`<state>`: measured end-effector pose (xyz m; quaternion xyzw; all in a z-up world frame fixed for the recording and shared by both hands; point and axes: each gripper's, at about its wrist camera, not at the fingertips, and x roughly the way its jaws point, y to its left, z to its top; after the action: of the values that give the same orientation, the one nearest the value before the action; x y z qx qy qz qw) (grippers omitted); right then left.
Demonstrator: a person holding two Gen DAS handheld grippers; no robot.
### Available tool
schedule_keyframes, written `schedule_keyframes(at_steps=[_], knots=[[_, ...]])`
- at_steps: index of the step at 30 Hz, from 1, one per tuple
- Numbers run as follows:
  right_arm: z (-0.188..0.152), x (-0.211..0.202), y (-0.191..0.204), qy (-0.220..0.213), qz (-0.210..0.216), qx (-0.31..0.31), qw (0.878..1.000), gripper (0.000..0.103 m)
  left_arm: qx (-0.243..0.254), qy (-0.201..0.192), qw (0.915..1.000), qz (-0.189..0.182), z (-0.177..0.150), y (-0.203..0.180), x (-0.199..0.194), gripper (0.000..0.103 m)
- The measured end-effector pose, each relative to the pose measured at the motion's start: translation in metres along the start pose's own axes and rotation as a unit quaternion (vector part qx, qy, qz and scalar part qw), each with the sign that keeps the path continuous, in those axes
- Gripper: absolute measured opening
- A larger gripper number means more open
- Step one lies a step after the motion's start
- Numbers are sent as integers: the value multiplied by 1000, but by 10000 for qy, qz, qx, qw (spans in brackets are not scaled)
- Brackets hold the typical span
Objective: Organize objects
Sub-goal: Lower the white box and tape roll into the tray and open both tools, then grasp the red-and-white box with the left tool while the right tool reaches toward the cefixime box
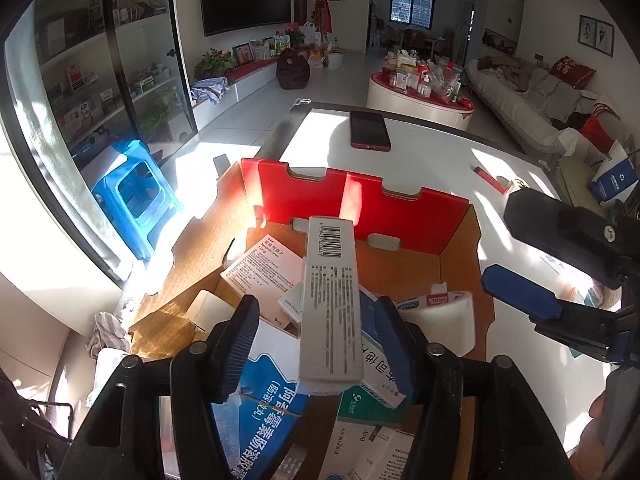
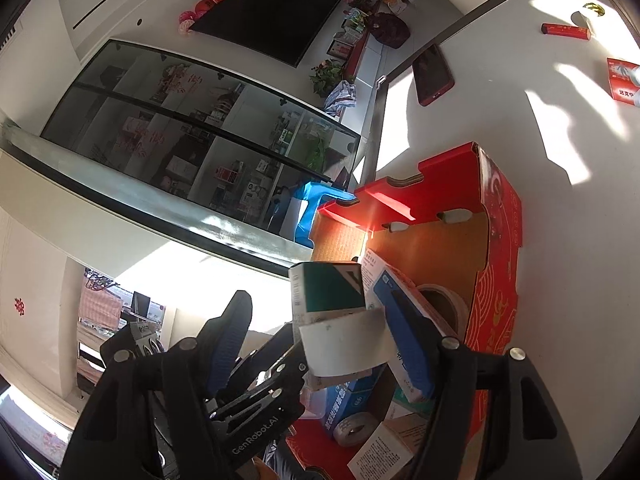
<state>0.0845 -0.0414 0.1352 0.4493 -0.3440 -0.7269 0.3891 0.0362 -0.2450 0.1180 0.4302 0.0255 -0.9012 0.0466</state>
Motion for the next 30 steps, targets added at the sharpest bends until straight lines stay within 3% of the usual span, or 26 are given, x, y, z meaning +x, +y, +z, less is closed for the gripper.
schedule_keyframes(at_steps=[3,5,6,9,12,14,18,21,24,25,28,30], knots=[[-4,-28,9,-294,-211,-349,9987,82,-148,-116,9998,30,0,2,-7,68],[-11,-61,6,-638,-745,-567,9936,84,-187,-223,9996,19,-1,1,-17,71],[-16,-83,0,-918,-1242,-623,9860,87,-186,-279,9994,-23,-1,1,-22,74],[-33,-151,-43,-1752,-2745,-101,9454,90,-64,-456,9989,-103,-3,-8,-33,76],[-39,-211,-105,-2346,-3387,1150,9039,91,118,-524,9982,-255,-7,-26,-42,77],[-37,-229,-140,-2465,-3476,1890,8847,91,220,-480,9977,-435,-7,-36,-46,77],[-16,-218,-174,-2389,-3588,2274,8732,91,424,-455,9965,-557,-11,-50,-55,77],[6,-188,-181,-2005,-3951,2169,8699,95,626,-464,9956,-517,-15,-58,-62,77],[27,-158,-177,-1661,-4354,1733,8676,97,856,-475,9942,-456,-16,-65,-67,77],[33,-145,-176,-1428,-4601,1563,8623,102,906,-486,9937,-441,-15,-68,-68,77],[39,-115,-174,-879,-5150,893,8480,103,1042,-511,9921,-485,-10,-76,-72,77],[32,-113,-171,-886,-5152,520,8509,98,1111,-512,9908,-575,-6,-85,-74,77]])
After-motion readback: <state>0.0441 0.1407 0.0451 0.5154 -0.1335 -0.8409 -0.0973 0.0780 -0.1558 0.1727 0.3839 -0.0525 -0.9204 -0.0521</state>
